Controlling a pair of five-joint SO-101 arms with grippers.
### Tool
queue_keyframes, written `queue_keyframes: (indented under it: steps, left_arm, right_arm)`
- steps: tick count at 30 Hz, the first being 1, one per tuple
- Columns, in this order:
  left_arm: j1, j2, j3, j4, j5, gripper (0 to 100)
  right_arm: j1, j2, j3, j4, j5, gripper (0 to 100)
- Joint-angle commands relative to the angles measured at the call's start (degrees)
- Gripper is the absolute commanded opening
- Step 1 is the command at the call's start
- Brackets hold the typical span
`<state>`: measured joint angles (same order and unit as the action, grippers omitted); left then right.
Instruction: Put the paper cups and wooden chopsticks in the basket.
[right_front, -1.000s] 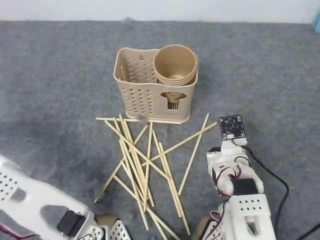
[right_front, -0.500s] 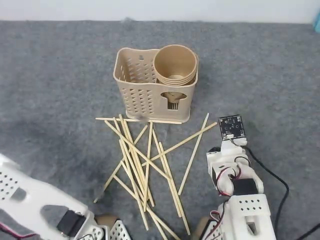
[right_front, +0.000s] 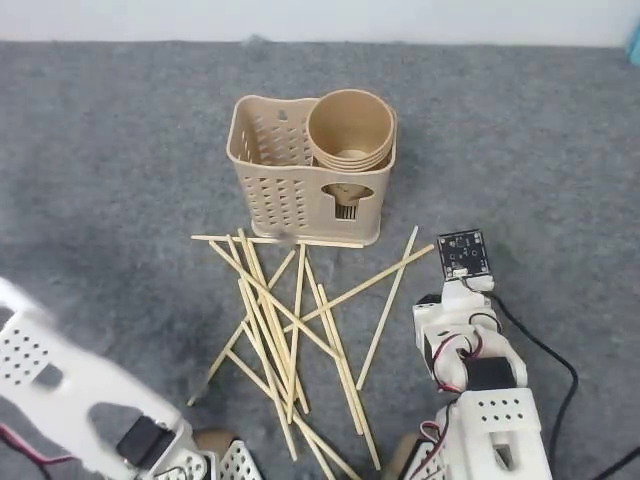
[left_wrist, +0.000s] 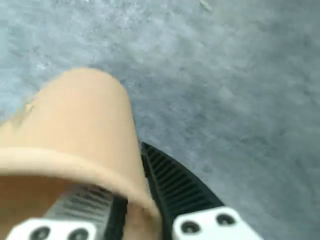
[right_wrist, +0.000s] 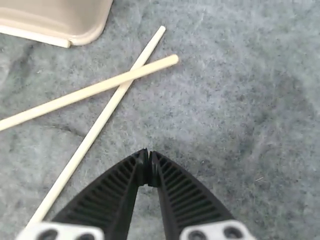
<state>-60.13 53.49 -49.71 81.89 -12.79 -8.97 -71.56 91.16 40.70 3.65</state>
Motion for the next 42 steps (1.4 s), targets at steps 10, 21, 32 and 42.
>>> queue_keyframes:
  steps: [10, 21, 32, 42]
  left_arm:
    - [12.31, -5.71, -21.85, 18.81, 12.13, 1]
    - [28.75, -26.02, -9.27, 18.81, 17.58, 1]
    - [51.43, -46.68, -3.56, 18.55, 24.88, 1]
    - [73.85, -58.29, -3.3, 18.64, 24.62, 1]
  right_arm:
    - [-0.4, -1.1, -0.35, -1.1, 0.79, 0.9]
    - [-0.4, -1.1, -0.35, -1.19, 0.79, 0.9]
    - [-0.4, -1.1, -0.35, -1.19, 0.79, 0.9]
    - [-0.4, -1.1, -0.35, -1.27, 0.79, 0.9]
